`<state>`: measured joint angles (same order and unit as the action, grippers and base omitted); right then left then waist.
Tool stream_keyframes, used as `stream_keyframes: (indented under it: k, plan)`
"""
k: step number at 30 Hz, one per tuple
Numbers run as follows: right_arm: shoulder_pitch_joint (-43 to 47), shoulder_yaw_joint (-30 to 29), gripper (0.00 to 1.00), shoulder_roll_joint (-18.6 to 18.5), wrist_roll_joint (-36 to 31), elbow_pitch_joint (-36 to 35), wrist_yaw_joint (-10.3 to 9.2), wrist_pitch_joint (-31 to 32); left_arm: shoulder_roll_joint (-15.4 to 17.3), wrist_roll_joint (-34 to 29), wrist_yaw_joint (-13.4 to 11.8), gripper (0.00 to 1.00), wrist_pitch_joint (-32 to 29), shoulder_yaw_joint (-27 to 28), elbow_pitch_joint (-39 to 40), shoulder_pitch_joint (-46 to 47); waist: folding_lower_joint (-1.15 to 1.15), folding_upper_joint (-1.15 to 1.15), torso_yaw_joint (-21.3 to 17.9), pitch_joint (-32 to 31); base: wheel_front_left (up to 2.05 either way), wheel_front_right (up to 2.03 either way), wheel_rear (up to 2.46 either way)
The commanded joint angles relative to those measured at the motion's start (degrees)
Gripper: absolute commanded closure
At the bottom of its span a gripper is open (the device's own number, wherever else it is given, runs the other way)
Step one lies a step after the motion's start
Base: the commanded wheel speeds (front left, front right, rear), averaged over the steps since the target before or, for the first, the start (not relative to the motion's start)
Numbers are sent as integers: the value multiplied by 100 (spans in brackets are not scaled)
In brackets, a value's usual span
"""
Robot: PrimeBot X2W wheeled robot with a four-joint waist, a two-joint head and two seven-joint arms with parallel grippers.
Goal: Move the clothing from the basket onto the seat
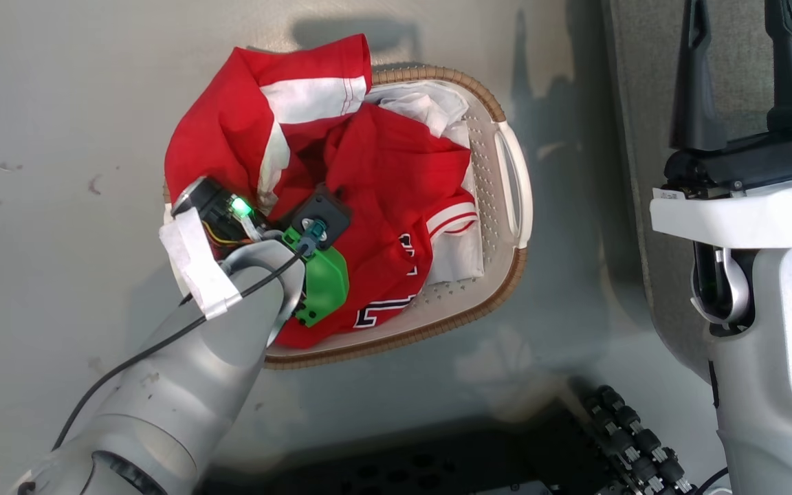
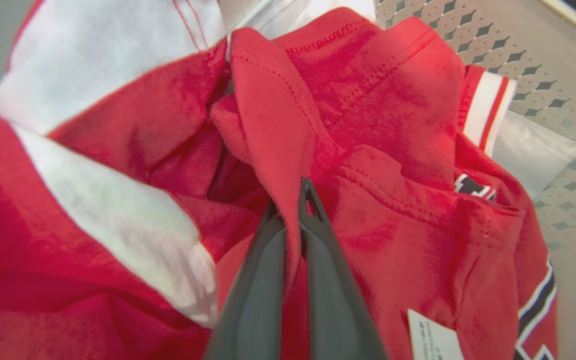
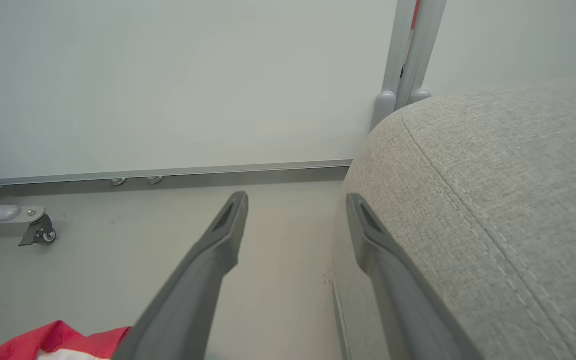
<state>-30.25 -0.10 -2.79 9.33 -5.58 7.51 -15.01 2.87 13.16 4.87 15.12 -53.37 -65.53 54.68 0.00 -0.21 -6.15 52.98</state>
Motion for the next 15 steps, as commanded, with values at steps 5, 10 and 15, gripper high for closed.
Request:
stream_keyframes:
  k: [5,10,15]
  plan:
    - [111,6,0,-19,-49,134,-4,-26,7,145,117,100,5,-94,422,-289,0,21,99,-423,0,0,0]
    - [268,-87,0,-19,-155,262,-4,-26,12,211,177,100,6,-119,973,-610,0,21,243,-904,0,0,0]
    - [540,-171,0,-20,-268,433,-4,-26,248,182,209,100,6,-23,1611,-959,0,21,404,-1585,0,0,0]
